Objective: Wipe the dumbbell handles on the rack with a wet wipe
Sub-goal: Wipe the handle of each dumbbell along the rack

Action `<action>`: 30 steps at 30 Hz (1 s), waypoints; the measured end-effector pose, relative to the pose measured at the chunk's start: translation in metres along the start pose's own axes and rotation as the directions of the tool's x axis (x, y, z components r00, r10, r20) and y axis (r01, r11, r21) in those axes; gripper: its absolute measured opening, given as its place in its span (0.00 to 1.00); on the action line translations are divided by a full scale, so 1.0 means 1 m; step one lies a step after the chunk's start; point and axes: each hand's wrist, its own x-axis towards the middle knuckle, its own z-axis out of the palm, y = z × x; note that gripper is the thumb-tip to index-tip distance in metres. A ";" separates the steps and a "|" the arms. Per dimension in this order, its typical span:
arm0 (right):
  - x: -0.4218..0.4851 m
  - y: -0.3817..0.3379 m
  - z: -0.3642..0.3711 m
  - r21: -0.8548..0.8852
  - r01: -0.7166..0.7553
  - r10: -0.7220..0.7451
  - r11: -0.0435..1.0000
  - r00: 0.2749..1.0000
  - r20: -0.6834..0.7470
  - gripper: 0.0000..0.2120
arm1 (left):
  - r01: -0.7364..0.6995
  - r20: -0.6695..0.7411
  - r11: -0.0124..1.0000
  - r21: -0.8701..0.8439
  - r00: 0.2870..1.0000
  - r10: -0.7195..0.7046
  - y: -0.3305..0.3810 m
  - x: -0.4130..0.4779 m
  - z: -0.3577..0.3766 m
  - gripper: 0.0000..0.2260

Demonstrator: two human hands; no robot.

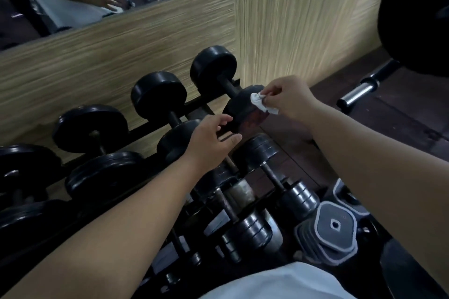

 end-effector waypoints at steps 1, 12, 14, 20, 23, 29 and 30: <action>0.010 0.005 -0.005 0.023 0.014 -0.015 1.000 1.000 0.006 0.05 | 0.016 -0.022 1.000 0.010 1.000 -0.016 0.005 0.008 0.008 0.21; 0.085 0.036 -0.050 0.061 0.160 -0.168 0.985 0.972 0.164 0.05 | 0.360 -0.097 0.928 0.092 0.931 -0.351 0.038 0.111 0.073 0.33; 0.094 0.036 -0.048 0.087 0.173 -0.187 0.981 0.966 0.182 0.05 | 0.383 -0.087 0.915 0.130 0.923 -0.374 0.039 0.119 0.074 0.31; 0.123 0.036 -0.034 0.144 0.153 -0.178 0.978 0.967 0.184 0.05 | 0.360 -0.023 0.925 0.122 0.933 -0.360 0.023 0.130 0.067 0.28; 0.139 0.038 -0.019 0.154 0.150 -0.176 0.977 0.970 0.168 0.05 | 0.339 0.012 0.939 0.064 0.940 -0.341 0.016 0.130 0.066 0.28; 0.177 0.025 0.023 0.084 0.129 -0.143 0.988 0.970 0.199 0.04 | 0.333 -0.034 0.943 -0.023 0.942 -0.334 -0.005 0.129 0.079 0.29; 0.184 0.022 0.029 0.070 0.135 -0.147 0.988 0.970 0.194 0.04 | 0.340 -0.025 0.939 -0.046 0.940 -0.342 -0.007 0.130 0.078 0.28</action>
